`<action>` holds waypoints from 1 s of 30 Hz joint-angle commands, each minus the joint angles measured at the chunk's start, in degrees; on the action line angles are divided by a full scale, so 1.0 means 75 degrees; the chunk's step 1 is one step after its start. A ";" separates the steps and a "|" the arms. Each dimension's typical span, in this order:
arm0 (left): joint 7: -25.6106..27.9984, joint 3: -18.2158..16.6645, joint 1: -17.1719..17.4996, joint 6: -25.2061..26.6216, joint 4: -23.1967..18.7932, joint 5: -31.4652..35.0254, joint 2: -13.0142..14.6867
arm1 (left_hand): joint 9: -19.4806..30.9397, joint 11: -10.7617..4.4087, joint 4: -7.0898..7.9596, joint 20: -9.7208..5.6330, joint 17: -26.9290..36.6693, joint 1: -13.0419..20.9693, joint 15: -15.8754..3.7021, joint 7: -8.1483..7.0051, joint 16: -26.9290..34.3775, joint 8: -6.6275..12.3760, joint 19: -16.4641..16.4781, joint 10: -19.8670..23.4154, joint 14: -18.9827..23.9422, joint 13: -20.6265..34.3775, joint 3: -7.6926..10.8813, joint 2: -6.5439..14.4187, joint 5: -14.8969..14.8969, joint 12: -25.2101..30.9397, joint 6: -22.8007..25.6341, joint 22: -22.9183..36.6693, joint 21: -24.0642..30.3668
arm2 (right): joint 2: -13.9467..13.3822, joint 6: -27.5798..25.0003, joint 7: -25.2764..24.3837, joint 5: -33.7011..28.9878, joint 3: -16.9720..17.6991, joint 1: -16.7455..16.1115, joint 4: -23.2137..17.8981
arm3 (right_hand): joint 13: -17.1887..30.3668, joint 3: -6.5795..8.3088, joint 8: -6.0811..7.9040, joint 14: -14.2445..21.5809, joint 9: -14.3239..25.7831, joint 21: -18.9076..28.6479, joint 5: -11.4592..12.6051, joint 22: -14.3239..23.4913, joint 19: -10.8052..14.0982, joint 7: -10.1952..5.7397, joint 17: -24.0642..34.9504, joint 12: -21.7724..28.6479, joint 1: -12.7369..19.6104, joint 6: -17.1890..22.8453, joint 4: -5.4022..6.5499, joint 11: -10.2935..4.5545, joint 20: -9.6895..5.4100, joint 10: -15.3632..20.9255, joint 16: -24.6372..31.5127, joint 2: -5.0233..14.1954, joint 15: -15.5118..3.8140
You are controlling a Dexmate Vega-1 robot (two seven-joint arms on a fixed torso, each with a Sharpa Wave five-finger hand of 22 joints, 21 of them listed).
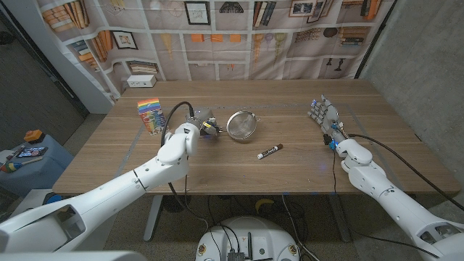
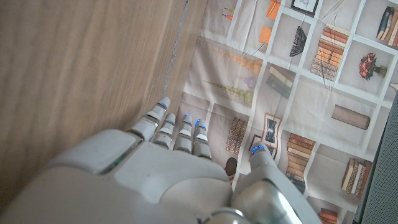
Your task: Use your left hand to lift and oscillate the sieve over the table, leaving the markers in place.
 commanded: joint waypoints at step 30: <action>0.0426 0.0238 -0.0210 0.0105 0.0175 -0.0798 0.0128 | 0.0044 -0.0099 0.0119 -0.0017 0.0012 -0.0527 -0.1086 -0.0218 -0.0072 -0.0195 -0.0356 -0.2143 -0.0461 0.0055 -0.0439 -0.0288 0.0098 -0.0067 -0.1174 0.0015 0.0010 | -0.0064 -0.0301 -0.0083 -0.0118 -0.0130 0.0138 -0.0035 | 0.0015 0.0044 0.0033 0.0029 0.0031 0.0005 0.0010 0.0024 0.0033 -0.0023 -0.0006 0.0031 -0.0016 0.0081 0.0005 0.0002 0.0018 0.0043 0.0057 0.0190 -0.0053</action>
